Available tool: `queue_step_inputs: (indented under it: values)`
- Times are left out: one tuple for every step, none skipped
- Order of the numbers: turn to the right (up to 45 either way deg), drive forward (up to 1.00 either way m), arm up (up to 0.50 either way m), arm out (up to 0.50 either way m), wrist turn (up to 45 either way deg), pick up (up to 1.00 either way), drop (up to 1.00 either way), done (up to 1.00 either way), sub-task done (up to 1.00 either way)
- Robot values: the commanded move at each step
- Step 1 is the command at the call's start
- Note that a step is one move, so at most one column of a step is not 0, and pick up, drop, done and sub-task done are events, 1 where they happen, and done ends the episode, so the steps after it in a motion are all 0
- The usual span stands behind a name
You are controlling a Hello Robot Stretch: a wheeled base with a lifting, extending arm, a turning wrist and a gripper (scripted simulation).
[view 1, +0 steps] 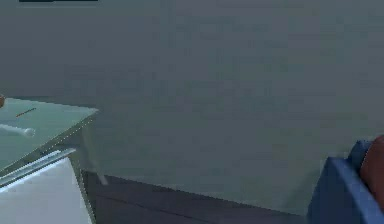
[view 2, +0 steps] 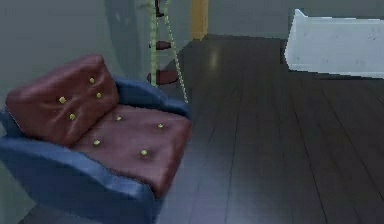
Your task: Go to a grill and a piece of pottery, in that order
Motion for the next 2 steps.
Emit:
queue_step_inputs:
  values:
    - [0.0, 0.75, 0.00, 0.00, 0.0, 0.00, 0.00, 0.00, 0.00]
    - [36.0, 0.00, 0.00, 0.00, 0.0, 0.00, 0.00, 0.00, 0.00]
